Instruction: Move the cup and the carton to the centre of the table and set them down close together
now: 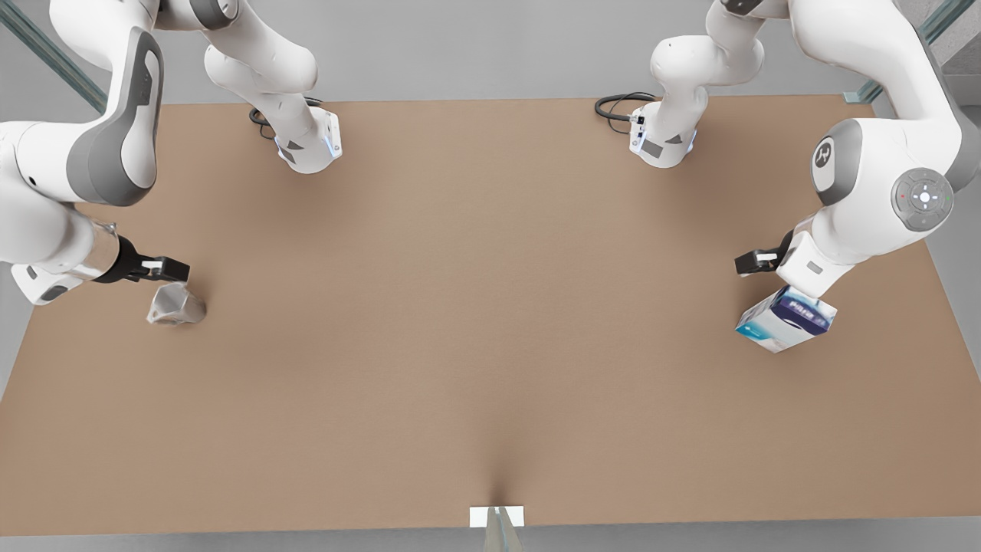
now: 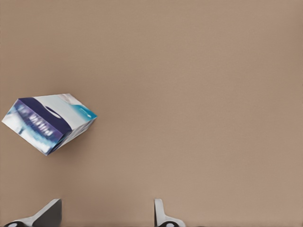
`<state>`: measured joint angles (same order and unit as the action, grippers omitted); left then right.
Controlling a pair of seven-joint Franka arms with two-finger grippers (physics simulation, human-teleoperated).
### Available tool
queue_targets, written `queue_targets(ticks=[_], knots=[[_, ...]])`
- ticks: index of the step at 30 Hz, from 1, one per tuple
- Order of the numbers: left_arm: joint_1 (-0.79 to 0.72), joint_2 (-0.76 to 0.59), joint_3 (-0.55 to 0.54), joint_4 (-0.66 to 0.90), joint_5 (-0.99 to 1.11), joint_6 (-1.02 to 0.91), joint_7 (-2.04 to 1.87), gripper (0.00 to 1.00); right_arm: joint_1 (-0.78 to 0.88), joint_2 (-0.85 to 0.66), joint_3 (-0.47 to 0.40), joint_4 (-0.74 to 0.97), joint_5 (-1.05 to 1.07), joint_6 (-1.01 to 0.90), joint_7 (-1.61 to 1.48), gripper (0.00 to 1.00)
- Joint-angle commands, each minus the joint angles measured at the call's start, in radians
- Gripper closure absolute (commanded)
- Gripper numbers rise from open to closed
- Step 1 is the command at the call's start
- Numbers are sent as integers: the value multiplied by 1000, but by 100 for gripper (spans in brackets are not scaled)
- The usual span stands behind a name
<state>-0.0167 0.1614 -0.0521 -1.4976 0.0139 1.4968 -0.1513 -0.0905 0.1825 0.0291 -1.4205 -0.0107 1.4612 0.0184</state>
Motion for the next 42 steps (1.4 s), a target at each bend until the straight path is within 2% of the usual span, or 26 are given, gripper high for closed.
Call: queue_targets(ticks=[1, 4, 8, 13, 18, 22, 23, 28, 29, 30, 33, 42], knots=[[0, 0, 0, -1, 0, -1, 1, 0, 0, 2, 2, 0, 0, 2, 0, 0], [0, -5, 5, -6, -6, -1, 2, 0, 0, 6, -2, -21, 0, 48, -12, 0], [0, -20, 31, -76, -8, 16, -8, 0, -8, 2, -12, -198, -2, 234, -44, 0], [0, -17, 31, -78, 1, 5, -7, 0, -9, -37, -18, -334, -3, 234, -32, 0], [0, -16, 31, -84, 1, 2, -7, 0, 0, -21, -149, -426, -11, 375, -34, 0], [0, -13, 31, -90, 0, 2, -4, 0, 22, 12, -262, -580, 49, 719, -115, 0], [0, -13, 31, -90, 0, 0, -4, 0, 58, 31, -308, -580, 49, 729, -115, 0], [0, -10, 31, -92, 1, 0, -8, 0, 64, 74, -313, -580, 114, 745, -114, 0], [0, -11, 34, -92, 0, 0, -7, 0, 66, 86, -344, -586, 112, 788, -117, 0], [0, -13, 31, -92, -5, 0, -7, 0, 106, 107, -409, -584, 109, 811, -121, 0], [0, -25, 34, -121, -6, 11, -8, 0, 107, 138, -479, -584, 109, 844, -204, 0], [0, -25, 37, -122, -6, 10, -8, 0, 106, 192, -502, -604, 114, 863, -330, 0]])
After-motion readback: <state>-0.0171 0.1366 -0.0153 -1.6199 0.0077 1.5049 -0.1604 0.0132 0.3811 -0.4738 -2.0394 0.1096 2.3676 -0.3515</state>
